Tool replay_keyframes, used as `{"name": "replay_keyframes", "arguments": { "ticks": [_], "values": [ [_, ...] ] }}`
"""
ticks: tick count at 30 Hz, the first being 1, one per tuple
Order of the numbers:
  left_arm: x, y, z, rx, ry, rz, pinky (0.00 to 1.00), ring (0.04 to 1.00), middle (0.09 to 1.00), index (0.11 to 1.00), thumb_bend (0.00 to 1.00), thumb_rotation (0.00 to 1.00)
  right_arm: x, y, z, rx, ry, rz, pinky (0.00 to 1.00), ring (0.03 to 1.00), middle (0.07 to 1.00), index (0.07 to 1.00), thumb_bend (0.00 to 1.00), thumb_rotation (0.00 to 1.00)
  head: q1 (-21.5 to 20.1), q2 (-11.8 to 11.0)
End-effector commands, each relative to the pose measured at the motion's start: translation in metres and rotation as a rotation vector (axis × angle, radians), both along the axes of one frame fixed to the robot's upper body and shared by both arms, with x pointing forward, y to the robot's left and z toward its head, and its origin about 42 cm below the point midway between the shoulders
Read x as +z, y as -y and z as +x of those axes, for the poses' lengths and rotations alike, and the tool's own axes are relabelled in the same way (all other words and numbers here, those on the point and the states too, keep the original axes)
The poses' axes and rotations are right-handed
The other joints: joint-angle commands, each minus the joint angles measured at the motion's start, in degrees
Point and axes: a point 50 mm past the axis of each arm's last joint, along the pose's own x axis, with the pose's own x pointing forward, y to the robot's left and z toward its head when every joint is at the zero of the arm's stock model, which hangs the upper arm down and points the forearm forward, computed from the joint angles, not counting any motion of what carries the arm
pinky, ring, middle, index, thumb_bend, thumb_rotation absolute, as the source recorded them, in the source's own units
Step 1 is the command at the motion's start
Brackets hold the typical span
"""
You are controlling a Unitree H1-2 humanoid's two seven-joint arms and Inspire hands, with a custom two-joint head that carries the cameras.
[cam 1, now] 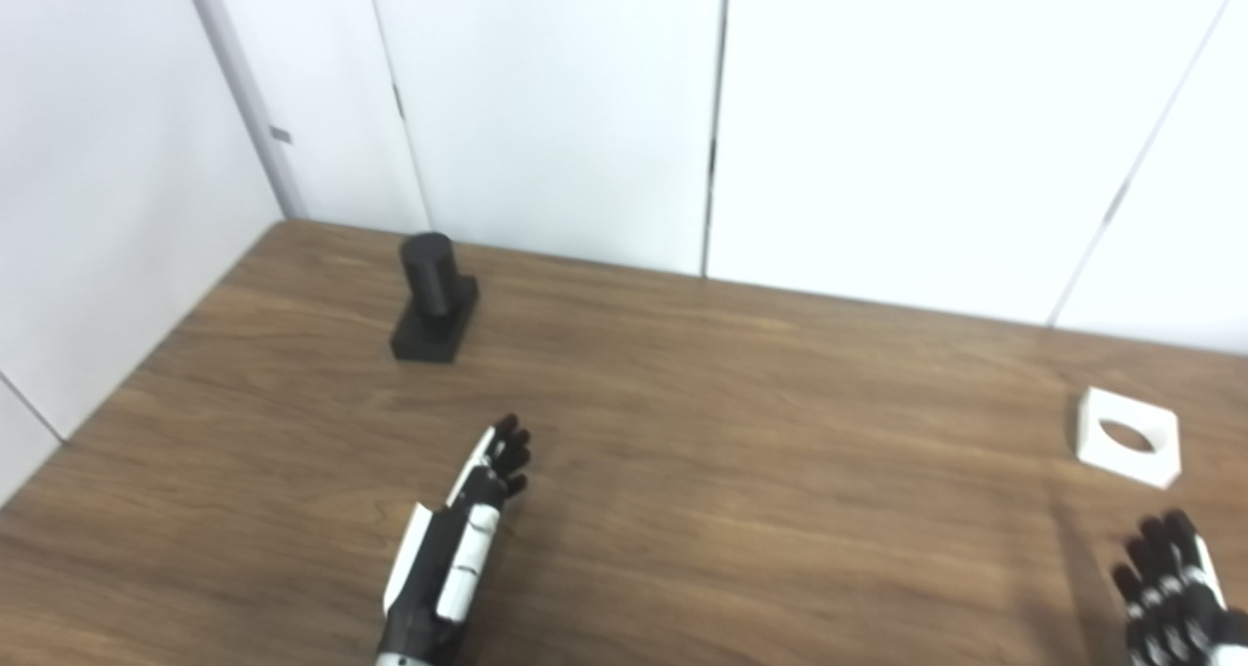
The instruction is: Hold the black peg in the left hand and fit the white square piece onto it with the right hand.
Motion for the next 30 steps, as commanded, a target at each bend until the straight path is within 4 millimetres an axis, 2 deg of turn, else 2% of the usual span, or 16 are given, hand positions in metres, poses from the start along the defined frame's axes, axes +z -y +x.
{"name": "replay_keyframes", "arguments": {
  "ticks": [1, 3, 5, 10, 14, 17, 21, 24, 27, 29, 30],
  "values": [
    [-0.006, 0.023, 0.004, 0.013, 0.016, -0.067, 0.92, 0.946, 0.949, 0.955, 0.57, 0.97, -0.007, 0.009, 0.002, -0.001, 0.009, -0.013, 1.0, 1.0, 0.988, 1.0, 0.59, 1.0, 0.48, -0.31],
    [-0.008, 0.024, 0.004, 0.004, 0.016, -0.069, 0.92, 0.947, 0.948, 0.943, 0.54, 0.95, -0.008, 0.01, 0.003, 0.002, 0.005, -0.015, 1.0, 1.0, 0.997, 1.0, 0.64, 0.99, 1.08, -0.98],
    [-0.01, 0.025, 0.004, 0.005, 0.014, -0.066, 0.92, 0.944, 0.947, 0.939, 0.57, 0.94, -0.009, 0.011, 0.002, -0.022, -0.006, -0.014, 1.0, 0.982, 0.967, 0.977, 0.67, 0.95, 1.26, -1.34],
    [-0.012, 0.029, 0.006, 0.008, 0.031, -0.052, 0.92, 0.933, 0.946, 0.939, 0.55, 0.93, -0.012, 0.014, 0.003, -0.033, -0.002, -0.027, 0.96, 0.934, 0.93, 0.958, 0.66, 0.93, 1.34, -1.69],
    [-0.014, 0.029, 0.006, 0.01, 0.031, -0.046, 0.93, 0.933, 0.947, 0.939, 0.54, 0.91, -0.012, 0.014, 0.003, -0.036, -0.007, -0.02, 0.98, 0.931, 0.932, 0.955, 0.65, 0.94, 1.62, -1.15],
    [-0.014, 0.031, 0.006, 0.016, 0.025, -0.047, 0.94, 0.93, 0.94, 0.935, 0.57, 0.9, -0.012, 0.015, 0.004, -0.043, -0.009, -0.012, 1.0, 0.933, 0.92, 0.941, 0.68, 0.92, 2.21, -0.84],
    [-0.013, 0.033, 0.008, 0.012, 0.002, 0.003, 0.99, 0.962, 0.952, 0.944, 0.59, 0.91, -0.009, 0.016, 0.005, -0.042, -0.009, -0.02, 0.99, 0.924, 0.916, 0.935, 0.69, 0.93, 2.36, -0.34],
    [-0.012, 0.034, 0.008, 0.014, -0.013, 0.015, 1.0, 0.985, 0.96, 0.948, 0.59, 0.91, -0.009, 0.018, 0.005, -0.032, -0.012, -0.024, 0.99, 0.931, 0.919, 0.939, 0.71, 0.93, 2.07, 0.11],
    [-0.012, 0.034, 0.009, 0.016, -0.005, 0.017, 1.0, 0.986, 0.964, 0.951, 0.57, 0.9, -0.01, 0.02, 0.006, -0.03, -0.015, -0.026, 0.95, 0.922, 0.912, 0.931, 0.73, 0.92, 2.09, 0.51],
    [-0.011, 0.034, 0.009, 0.024, 0.007, 0.012, 0.99, 0.975, 0.961, 0.946, 0.58, 0.76, -0.009, 0.02, 0.006, -0.037, -0.012, -0.02, 0.92, 0.915, 0.903, 0.921, 0.74, 0.9, 1.98, 0.63],
    [-0.01, 0.034, 0.008, 0.033, 0.018, 0.007, 0.97, 0.968, 0.96, 0.946, 0.57, 0.65, -0.009, 0.02, 0.005, -0.04, -0.013, -0.017, 0.92, 0.914, 0.903, 0.918, 0.74, 0.9, 1.83, 0.81]
  ]
}}
